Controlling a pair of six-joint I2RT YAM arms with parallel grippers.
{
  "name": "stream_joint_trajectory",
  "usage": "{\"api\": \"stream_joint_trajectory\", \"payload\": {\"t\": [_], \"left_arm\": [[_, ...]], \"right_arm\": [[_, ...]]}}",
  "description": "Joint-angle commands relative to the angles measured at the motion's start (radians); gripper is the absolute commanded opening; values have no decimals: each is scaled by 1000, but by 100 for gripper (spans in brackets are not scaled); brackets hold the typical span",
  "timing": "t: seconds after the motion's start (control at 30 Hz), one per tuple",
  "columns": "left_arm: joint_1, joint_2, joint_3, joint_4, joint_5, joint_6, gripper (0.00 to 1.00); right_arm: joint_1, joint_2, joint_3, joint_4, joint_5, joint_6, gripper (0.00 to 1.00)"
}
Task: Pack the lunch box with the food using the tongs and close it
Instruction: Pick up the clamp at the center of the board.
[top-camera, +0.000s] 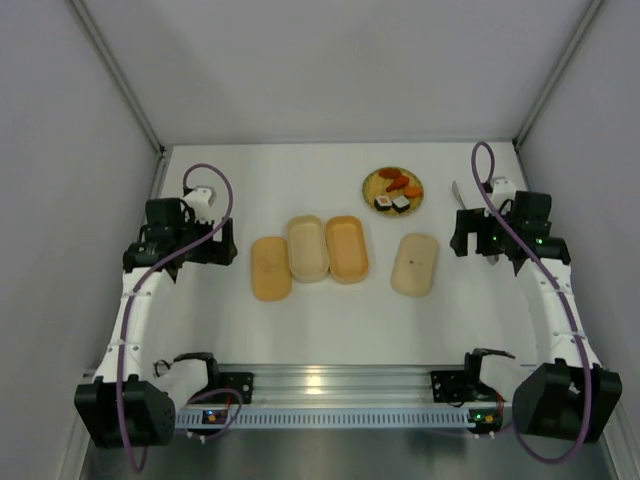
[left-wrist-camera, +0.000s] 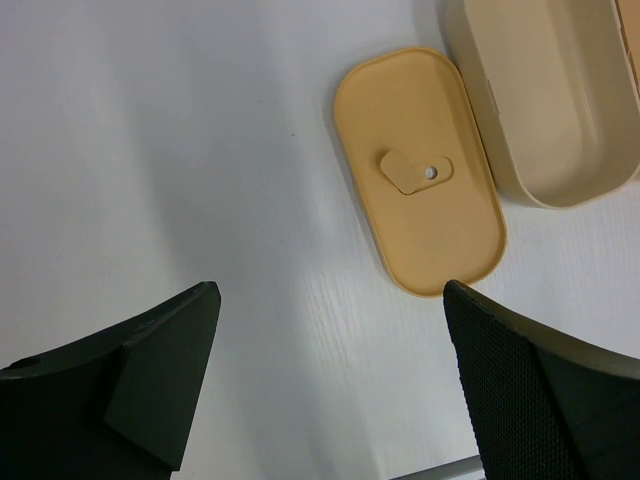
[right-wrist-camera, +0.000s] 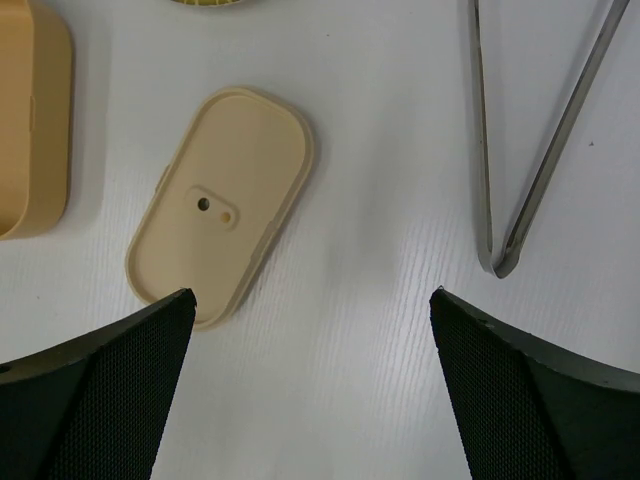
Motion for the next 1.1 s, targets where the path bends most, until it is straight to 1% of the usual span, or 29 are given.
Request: {"api": "stream_joint_trajectory", "payload": {"t": [0.0, 0.1, 0.23, 0.3, 0.5, 0.6, 0.87, 1.0, 1.07], "left_arm": [[-1, -25, -7, 2, 40, 24, 98], [-1, -13, -7, -10, 60, 40, 98], [-1, -5, -18, -11, 59, 44, 98], [-1, -2, -27, -8, 62, 44, 98], [-1, 21, -28, 1, 60, 47, 98], [-3, 42, -36, 16, 63, 46, 98], [-1, 100, -28, 50, 60, 44, 98], [-1, 148, -9, 59, 54, 49, 98], [-1, 166, 1, 62, 59, 56, 98]], "right_arm": [[-24, -11, 12, -16, -13, 15, 99], [-32, -5, 7, -13, 8, 16, 99], [-58, 50, 29, -49, 77, 12, 100], [-70, 103, 55, -79, 123, 9, 99], [-102, 223, 93, -94, 250, -13, 99], [-121, 327, 116, -88, 296, -25, 99], [-136, 542, 201, -34, 300, -31, 99], [-144, 627, 242, 15, 238, -45, 99], [-144, 671, 267, 42, 237, -47, 99]]}}
